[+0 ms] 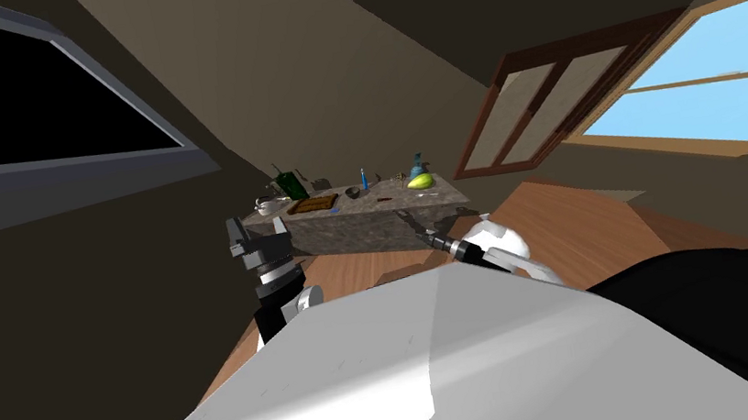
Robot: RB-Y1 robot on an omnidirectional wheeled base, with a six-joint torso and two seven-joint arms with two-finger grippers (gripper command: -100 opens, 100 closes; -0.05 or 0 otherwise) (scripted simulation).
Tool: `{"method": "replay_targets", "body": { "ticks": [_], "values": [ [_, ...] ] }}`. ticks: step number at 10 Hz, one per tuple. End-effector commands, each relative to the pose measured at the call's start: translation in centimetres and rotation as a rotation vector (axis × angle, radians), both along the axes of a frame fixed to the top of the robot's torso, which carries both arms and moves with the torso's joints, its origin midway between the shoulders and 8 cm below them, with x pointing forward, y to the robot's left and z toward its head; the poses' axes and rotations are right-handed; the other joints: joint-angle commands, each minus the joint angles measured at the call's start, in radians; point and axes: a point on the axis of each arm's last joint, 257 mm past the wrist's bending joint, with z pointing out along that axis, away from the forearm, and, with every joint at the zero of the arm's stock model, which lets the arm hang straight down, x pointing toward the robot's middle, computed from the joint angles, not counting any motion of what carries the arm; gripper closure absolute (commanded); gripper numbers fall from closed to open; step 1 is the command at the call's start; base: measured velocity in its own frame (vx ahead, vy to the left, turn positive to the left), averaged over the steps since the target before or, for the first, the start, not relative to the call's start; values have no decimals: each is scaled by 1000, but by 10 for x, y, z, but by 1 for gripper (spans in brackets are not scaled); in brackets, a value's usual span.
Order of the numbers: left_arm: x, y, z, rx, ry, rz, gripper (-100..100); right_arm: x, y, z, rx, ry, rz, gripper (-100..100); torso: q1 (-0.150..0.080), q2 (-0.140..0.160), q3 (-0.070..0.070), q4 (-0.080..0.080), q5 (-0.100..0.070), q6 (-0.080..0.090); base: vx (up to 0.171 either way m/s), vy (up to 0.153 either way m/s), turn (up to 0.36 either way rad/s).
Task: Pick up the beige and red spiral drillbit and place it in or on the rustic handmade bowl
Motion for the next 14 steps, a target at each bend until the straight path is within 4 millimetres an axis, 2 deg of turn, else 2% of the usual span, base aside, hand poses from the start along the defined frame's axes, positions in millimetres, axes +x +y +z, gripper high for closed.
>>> {"method": "replay_targets", "body": {
  "ticks": [1,2,3,4,5,6,7,8,9,10,11,12,13,14],
  "values": [
    [0,0,0,0,0,0,0,-2,-8,-9,-23,14,2,-100,0,0,0,0,0,0,-16,10,-16],
    [0,0,0,0,0,0,0,-9,-27,-29,-103,54,14,-100,-1,-1,-1,0,0,0,-18,32,162],
    [0,0,0,0,0,0,0,-10,-28,-29,-111,55,19,-100,0,-2,-1,0,0,-1,-16,32,81],
    [0,0,0,0,0,0,0,-17,-47,-47,-181,91,27,-100,0,-2,-1,0,0,0,-15,52,133],
    [0,0,0,0,0,0,0,-18,-51,-46,-199,94,37,-100,1,-2,-1,0,0,0,-15,46,85],
    [0,0,0,0,0,0,0,-25,-69,-60,-266,124,49,-100,1,-2,-1,0,0,0,-11,60,156],
    [0,0,0,0,0,0,0,-26,-75,-60,-287,129,57,-100,2,-2,-1,0,0,-1,1,45,75],
    [0,0,0,0,0,0,0,-34,-96,-73,-358,160,71,-100,1,-3,-2,-1,0,0,17,55,165],
    [0,0,0,0,0,0,0,-34,-100,-71,-375,162,79,-100,2,-4,-2,-1,0,-1,17,41,80],
    [0,0,0,0,0,0,0,-39,-118,-77,-442,182,104,-100,1,-4,-2,-1,0,0,24,66,187],
    [0,0,0,0,0,0,0,-41,-127,-79,-460,192,102,-100,2,-5,-3,-1,1,-1,28,53,73],
    [0,0,0,0,0,0,0,-48,-149,-86,-530,218,121,-100,2,-5,-3,-1,0,0,46,65,119],
    [0,0,0,0,0,0,0,-48,-153,-84,-544,220,127,-100,2,-6,-3,-1,0,-1,42,60,103],
    [0,0,0,0,0,0,0,-54,-175,-89,-609,245,146,-100,2,-6,-3,-1,1,0,63,68,181]
  ]
}}
